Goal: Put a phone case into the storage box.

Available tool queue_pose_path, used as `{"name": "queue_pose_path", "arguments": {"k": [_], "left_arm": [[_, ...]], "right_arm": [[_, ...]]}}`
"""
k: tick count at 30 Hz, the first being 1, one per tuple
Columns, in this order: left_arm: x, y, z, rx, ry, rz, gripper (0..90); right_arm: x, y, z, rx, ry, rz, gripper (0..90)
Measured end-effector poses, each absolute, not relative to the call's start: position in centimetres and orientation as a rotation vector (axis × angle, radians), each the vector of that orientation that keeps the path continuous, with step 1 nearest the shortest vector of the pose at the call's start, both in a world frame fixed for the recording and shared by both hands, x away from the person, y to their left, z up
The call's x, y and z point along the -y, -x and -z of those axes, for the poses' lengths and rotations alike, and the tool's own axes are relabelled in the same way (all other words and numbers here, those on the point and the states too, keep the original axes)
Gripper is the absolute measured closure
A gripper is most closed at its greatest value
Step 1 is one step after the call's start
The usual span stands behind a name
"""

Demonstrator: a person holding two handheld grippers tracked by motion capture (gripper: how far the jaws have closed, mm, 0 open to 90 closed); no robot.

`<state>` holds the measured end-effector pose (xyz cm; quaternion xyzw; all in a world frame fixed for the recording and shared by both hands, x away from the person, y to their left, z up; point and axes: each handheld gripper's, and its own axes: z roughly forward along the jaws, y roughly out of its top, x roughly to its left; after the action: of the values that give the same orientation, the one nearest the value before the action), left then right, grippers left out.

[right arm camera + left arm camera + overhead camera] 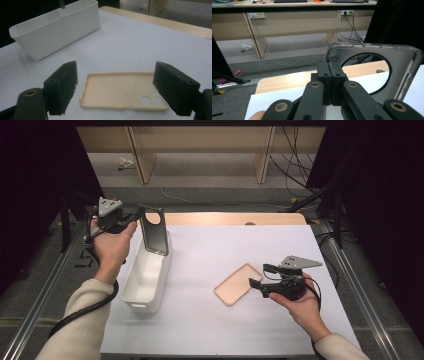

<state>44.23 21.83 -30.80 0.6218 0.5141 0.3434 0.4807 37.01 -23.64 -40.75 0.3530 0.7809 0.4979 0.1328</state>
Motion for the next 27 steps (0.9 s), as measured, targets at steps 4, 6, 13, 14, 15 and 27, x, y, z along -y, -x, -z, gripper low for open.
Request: {"name": "queue_pose_path", "arguments": {"k": [4,6,13,14,15,27], "left_arm": [[-21.9,-44.7,30.9,-1.26,-1.513,-0.841,89.0],[-22.0,-45.0,31.0,-1.266,-1.514,-0.846,89.0],[-22.2,-45.7,31.2,-1.285,-1.511,-0.861,89.0],[-22.2,-45.8,31.3,-1.286,-1.511,-0.863,89.0],[-22.2,-45.9,31.3,-1.286,-1.512,-0.865,89.0],[-22.3,-47.1,31.8,-1.324,-1.507,-0.898,89.0]], "right_arm": [[23.6,-37.0,40.8,-2.262,-1.025,-1.444,20.6],[23.7,-37.0,40.7,-2.263,-1.026,-1.443,20.6],[23.7,-37.0,40.7,-2.261,-1.028,-1.444,20.6],[23.7,-37.0,40.8,-2.262,-1.028,-1.444,20.6],[23.7,-37.0,40.8,-2.261,-1.029,-1.444,20.6],[23.7,-37.0,40.8,-2.257,-1.03,-1.447,20.5]]}}
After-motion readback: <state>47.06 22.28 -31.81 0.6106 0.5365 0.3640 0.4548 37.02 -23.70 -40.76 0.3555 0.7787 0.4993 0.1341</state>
